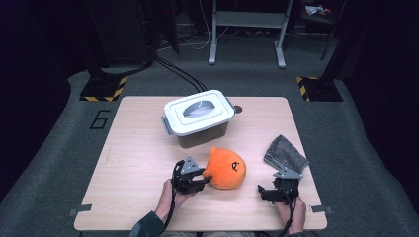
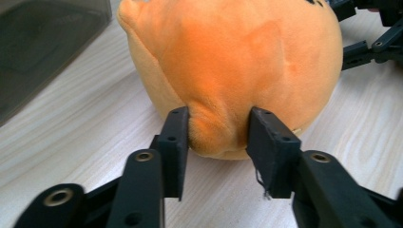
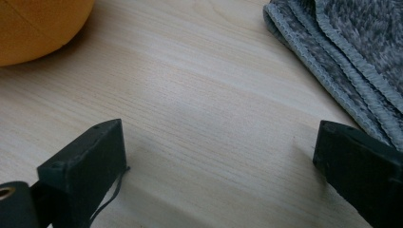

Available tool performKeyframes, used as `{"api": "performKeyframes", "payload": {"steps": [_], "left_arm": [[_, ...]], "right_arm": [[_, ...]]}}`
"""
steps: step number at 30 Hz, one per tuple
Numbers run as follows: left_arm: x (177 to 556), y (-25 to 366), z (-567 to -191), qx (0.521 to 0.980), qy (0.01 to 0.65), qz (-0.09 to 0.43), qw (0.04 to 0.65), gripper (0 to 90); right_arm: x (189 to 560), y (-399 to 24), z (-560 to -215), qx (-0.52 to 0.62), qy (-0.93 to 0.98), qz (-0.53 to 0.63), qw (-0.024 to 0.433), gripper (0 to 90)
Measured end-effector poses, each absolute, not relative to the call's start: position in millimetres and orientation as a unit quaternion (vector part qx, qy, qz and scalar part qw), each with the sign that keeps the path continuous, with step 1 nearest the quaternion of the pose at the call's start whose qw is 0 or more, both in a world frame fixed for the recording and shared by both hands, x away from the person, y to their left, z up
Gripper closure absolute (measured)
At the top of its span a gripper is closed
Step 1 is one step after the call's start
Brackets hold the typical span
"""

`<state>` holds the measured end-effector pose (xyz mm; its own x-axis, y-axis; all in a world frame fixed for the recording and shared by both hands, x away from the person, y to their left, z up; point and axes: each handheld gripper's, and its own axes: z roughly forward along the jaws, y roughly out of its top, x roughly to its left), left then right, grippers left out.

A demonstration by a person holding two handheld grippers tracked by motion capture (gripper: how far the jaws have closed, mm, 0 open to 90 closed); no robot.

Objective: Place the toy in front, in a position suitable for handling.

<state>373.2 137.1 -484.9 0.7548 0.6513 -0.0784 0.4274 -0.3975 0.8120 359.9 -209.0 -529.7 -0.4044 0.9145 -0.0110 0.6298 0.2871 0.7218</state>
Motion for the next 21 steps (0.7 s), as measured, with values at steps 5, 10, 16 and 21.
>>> {"api": "performKeyframes", "payload": {"steps": [5,10,16,21], "left_arm": [[371.4,135.1,-485.7,0.828,0.326,0.131,0.437,73.4],[368.3,131.3,-485.1,0.823,0.333,0.138,0.438,79.7],[368.2,130.1,-485.0,0.808,0.362,0.122,0.448,81.8],[365.4,127.7,-488.4,0.792,0.393,0.122,0.451,82.2]], "right_arm": [[360.0,-208.9,-529.6,0.501,0.772,0.326,0.218,2.7],[360.1,-208.9,-529.5,0.501,0.772,0.326,0.217,2.7],[360.2,-209.0,-529.3,0.501,0.772,0.325,0.216,2.7],[360.5,-209.2,-529.3,0.500,0.773,0.325,0.215,2.7]]}}
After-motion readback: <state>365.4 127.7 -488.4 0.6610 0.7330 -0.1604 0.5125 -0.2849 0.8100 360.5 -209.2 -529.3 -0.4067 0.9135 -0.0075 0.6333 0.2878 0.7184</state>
